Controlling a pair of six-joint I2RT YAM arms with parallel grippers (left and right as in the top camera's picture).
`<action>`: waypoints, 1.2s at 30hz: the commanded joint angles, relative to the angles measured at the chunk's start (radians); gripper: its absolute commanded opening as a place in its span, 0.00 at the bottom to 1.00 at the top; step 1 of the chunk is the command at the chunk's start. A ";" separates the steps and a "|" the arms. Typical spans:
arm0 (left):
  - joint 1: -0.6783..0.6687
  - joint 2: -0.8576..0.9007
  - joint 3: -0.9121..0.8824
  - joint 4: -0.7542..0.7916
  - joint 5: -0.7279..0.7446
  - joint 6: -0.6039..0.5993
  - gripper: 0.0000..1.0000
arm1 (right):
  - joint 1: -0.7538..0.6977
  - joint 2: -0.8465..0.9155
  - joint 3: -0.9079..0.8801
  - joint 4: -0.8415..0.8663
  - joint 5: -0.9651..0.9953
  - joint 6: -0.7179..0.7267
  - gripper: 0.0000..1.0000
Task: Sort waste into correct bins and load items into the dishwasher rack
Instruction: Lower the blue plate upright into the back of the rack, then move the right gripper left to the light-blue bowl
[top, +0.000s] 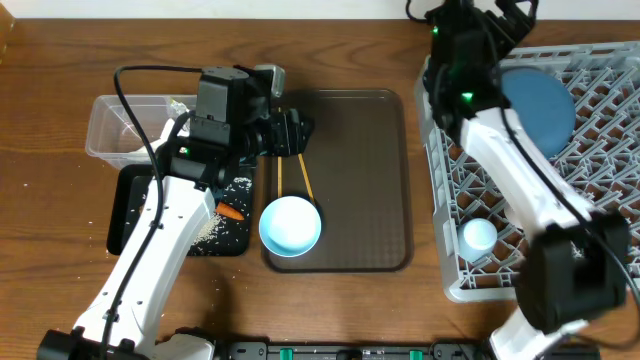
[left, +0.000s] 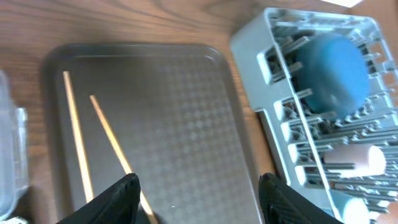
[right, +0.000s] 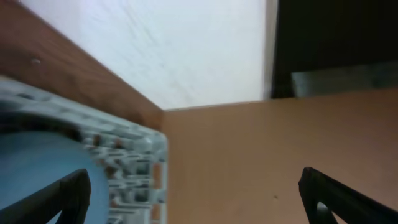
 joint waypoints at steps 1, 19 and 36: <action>0.005 0.008 0.005 -0.017 -0.061 0.010 0.62 | -0.004 -0.111 0.006 -0.168 -0.265 0.311 0.99; -0.015 0.008 0.005 -0.394 -0.306 -0.002 0.62 | -0.155 -0.190 0.004 -0.687 -1.333 0.990 0.91; -0.007 0.007 -0.021 -0.451 -0.396 -0.002 0.62 | 0.171 -0.048 -0.003 -0.702 -1.329 1.036 0.85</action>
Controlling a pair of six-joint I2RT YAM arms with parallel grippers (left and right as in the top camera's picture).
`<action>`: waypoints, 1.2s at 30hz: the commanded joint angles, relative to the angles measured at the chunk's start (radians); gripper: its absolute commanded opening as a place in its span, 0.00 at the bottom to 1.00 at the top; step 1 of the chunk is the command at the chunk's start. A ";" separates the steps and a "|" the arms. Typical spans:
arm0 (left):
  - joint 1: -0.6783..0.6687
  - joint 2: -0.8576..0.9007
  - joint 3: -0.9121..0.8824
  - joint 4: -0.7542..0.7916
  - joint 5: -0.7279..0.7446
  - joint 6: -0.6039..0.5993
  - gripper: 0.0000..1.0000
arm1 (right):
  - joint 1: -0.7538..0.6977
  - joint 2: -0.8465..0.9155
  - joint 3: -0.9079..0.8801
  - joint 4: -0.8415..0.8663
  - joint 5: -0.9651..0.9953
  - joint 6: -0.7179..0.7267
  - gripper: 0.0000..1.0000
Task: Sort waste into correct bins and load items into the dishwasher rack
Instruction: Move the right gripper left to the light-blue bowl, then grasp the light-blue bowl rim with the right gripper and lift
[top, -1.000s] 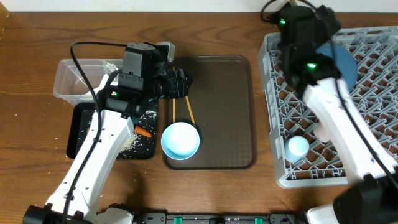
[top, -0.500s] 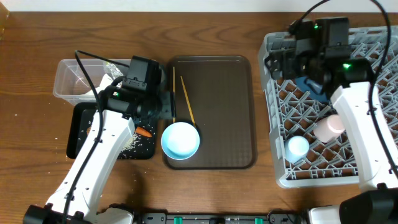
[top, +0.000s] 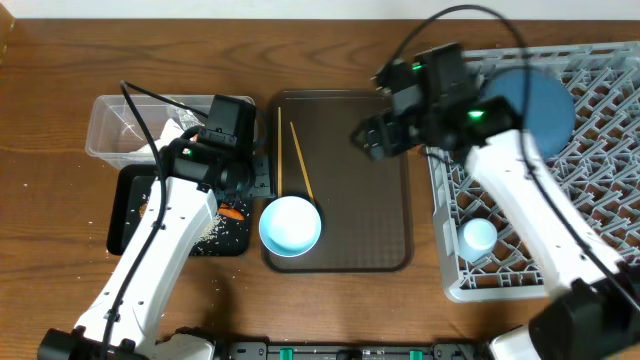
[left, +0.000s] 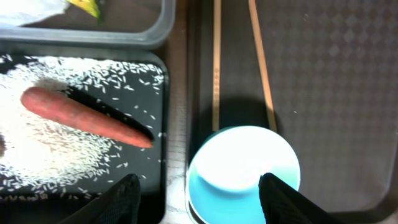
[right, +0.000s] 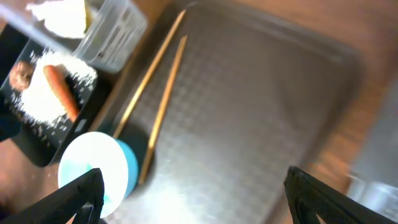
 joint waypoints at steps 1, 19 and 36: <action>0.010 0.007 -0.011 0.013 -0.037 -0.002 0.62 | 0.079 0.082 -0.002 0.008 -0.018 0.023 0.85; 0.253 -0.049 -0.011 0.072 0.049 -0.047 0.62 | 0.379 0.355 -0.002 0.020 0.144 -0.138 0.80; 0.253 -0.049 -0.011 0.076 0.049 -0.047 0.62 | 0.388 0.386 -0.002 0.026 0.147 -0.144 0.50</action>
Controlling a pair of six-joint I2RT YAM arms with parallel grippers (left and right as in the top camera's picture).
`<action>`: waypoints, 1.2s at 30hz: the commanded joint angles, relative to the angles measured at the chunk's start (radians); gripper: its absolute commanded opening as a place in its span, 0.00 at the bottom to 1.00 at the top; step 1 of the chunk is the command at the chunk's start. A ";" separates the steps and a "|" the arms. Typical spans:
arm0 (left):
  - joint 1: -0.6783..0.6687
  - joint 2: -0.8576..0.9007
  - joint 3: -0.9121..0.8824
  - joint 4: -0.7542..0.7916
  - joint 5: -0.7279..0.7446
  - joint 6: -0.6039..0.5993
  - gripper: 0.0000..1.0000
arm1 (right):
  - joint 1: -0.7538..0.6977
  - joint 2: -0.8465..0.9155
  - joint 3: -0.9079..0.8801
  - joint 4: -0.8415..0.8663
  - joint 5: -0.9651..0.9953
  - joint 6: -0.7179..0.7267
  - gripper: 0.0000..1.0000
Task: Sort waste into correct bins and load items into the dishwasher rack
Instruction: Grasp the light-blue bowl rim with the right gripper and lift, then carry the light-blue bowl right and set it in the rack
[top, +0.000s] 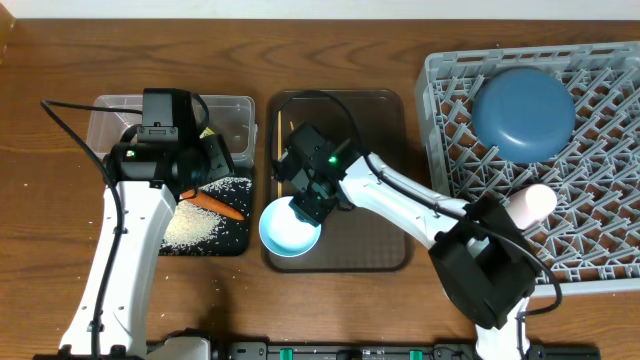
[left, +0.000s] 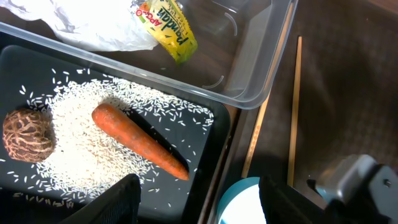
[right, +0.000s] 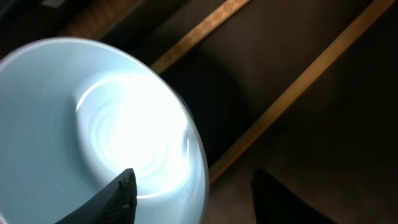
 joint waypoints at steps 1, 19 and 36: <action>0.003 -0.011 -0.006 0.001 0.010 -0.002 0.62 | 0.008 0.026 -0.002 0.003 0.003 -0.003 0.48; 0.003 -0.011 -0.006 0.001 0.010 -0.002 0.62 | 0.007 0.037 0.031 0.006 -0.002 0.002 0.01; 0.003 -0.011 -0.006 0.005 0.010 -0.002 0.63 | -0.056 -0.200 0.259 -0.201 0.215 0.013 0.01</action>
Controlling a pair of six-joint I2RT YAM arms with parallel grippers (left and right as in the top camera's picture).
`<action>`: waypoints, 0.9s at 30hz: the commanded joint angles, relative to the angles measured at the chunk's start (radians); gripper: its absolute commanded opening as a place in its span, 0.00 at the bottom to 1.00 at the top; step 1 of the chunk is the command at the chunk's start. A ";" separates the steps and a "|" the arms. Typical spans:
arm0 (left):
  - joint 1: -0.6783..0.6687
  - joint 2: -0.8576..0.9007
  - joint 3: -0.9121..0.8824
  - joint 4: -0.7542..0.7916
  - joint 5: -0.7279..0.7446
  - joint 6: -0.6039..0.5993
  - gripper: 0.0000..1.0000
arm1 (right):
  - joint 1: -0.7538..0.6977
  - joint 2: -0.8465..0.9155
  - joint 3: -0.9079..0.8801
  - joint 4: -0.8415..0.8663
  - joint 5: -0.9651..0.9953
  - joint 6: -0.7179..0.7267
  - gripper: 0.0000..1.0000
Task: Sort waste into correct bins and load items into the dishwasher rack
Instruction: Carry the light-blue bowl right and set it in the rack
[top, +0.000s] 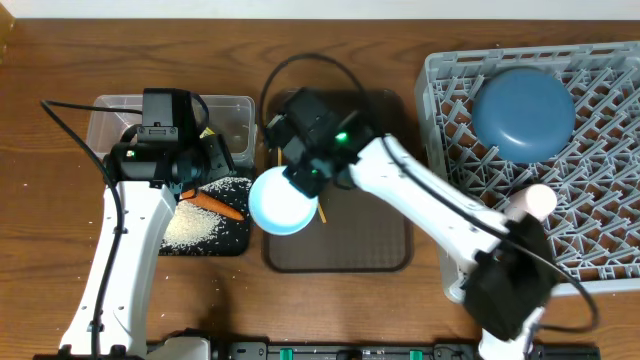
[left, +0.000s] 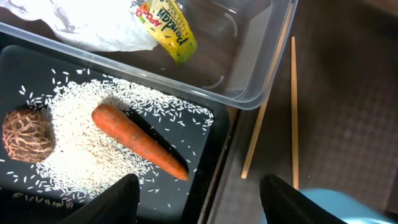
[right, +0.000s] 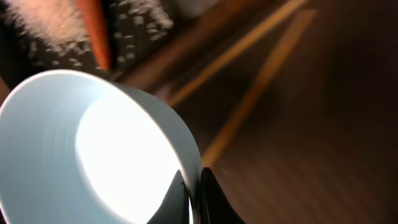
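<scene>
A light blue bowl (top: 282, 201) hangs tilted over the left edge of the brown tray (top: 370, 240), with my right gripper (top: 305, 178) shut on its rim. In the right wrist view the rim passes between the shut fingers (right: 193, 193) and the bowl (right: 93, 149) fills the left. Two wooden chopsticks (left: 294, 112) lie on the tray's left side. My left gripper (left: 199, 205) stands open over the black tray (left: 205, 155), which holds rice, a carrot (left: 140, 140) and a mushroom (left: 25, 135).
A clear bin (top: 230, 112) at the back left holds a yellow wrapper (left: 168, 28) and white plastic. The grey dishwasher rack (top: 600, 250) on the right carries a dark blue bowl (top: 523, 112) and a pale cup (top: 536, 200).
My right gripper was open around the bowl's rim with the bowl resting on the tray. It is now shut on the rim and the bowl is raised and tilted. The left arm has not moved.
First my left gripper was over the brown tray and my right arm was back by the rack. Then the left had drawn back toward the black tray and the right was over the brown tray. Then the right reached the bowl's rim, and now holds the bowl up.
</scene>
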 joint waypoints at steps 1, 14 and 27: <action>0.003 -0.011 -0.006 0.003 0.010 -0.001 0.63 | -0.038 -0.101 0.029 -0.050 0.195 0.012 0.01; 0.003 -0.011 -0.006 0.047 0.010 -0.001 0.63 | -0.273 -0.265 0.029 -0.295 0.757 0.091 0.01; 0.003 -0.011 -0.006 0.122 0.010 -0.002 0.63 | -0.622 -0.264 0.026 -0.392 0.933 0.111 0.01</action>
